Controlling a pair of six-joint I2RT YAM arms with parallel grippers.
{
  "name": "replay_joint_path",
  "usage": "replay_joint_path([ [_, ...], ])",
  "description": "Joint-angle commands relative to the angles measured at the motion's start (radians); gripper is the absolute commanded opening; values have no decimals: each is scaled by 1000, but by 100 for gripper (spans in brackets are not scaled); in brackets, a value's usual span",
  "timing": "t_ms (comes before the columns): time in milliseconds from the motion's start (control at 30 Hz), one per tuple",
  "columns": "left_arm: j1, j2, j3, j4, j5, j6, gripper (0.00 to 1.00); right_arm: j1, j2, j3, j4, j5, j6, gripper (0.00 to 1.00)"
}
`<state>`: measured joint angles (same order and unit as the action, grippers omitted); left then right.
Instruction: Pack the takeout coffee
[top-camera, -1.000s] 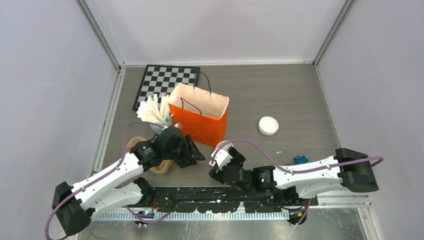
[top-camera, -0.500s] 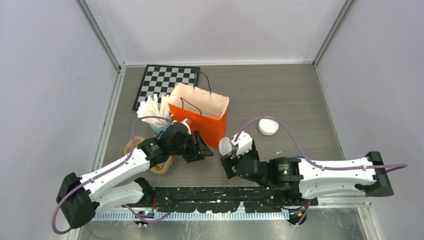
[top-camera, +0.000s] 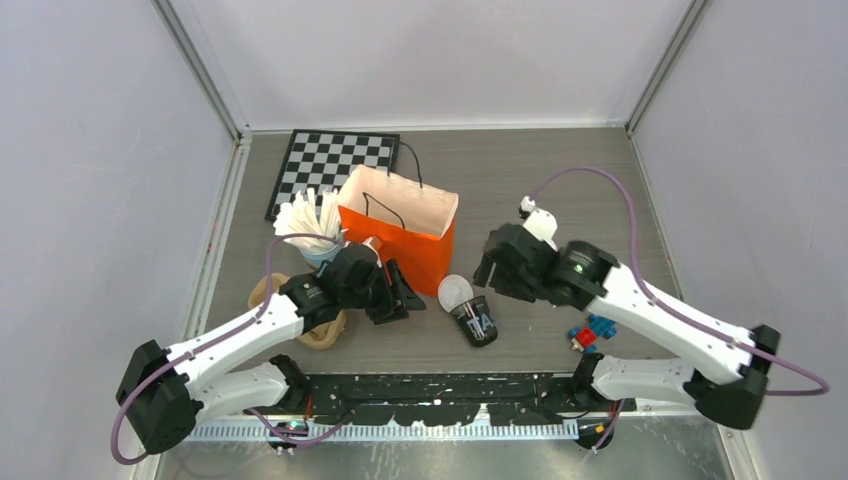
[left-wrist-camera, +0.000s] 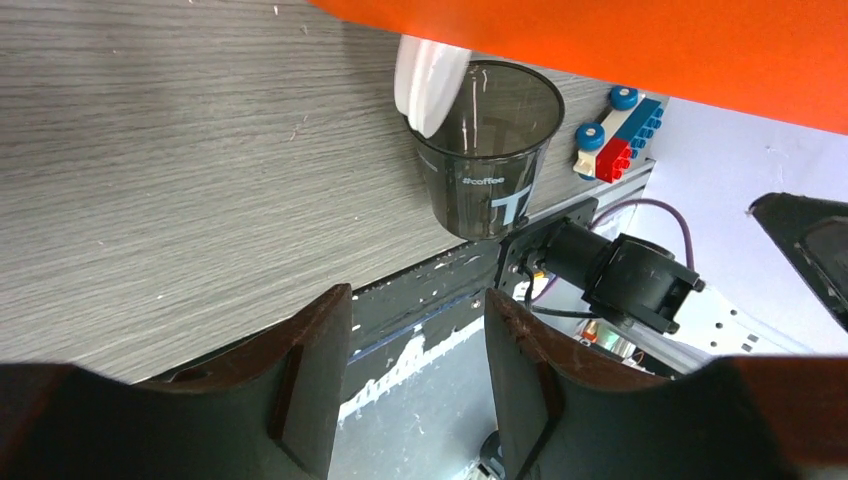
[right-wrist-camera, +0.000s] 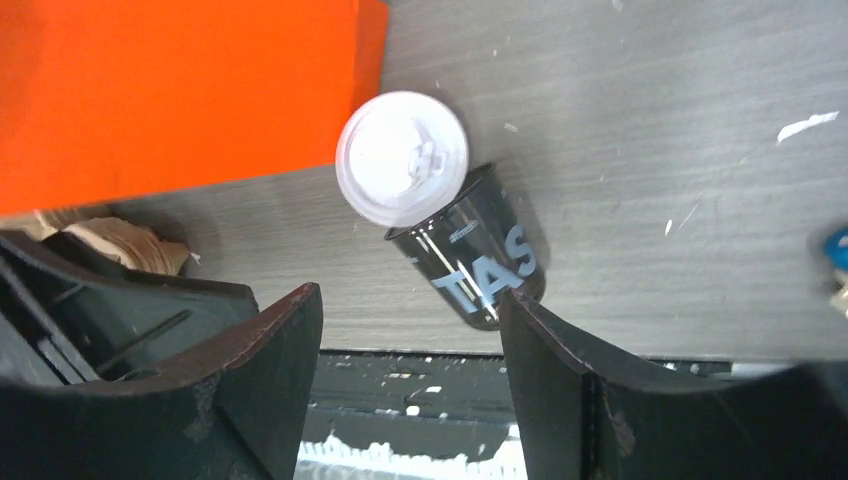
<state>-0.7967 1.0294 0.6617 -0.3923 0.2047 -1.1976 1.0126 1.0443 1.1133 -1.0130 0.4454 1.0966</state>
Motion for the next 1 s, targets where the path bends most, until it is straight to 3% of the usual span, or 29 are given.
replay_joint_path([
  [0, 20, 6, -2, 24, 43, 46, 53, -98, 198, 171, -151, -229, 74, 71],
  [100, 30, 8, 15, 3, 49, 94, 53, -173, 314, 251, -213, -351, 122, 72],
  [333, 40, -25, 57, -71, 26, 180, 53, -242, 485, 388, -449, -354, 285, 60],
  [600, 42, -94, 46, -118, -19, 201, 53, -306, 499, 337, -426, -343, 388, 56],
  [967, 44, -130, 51, -169, -52, 214, 53, -378, 568, 281, -372, -310, 389, 58],
])
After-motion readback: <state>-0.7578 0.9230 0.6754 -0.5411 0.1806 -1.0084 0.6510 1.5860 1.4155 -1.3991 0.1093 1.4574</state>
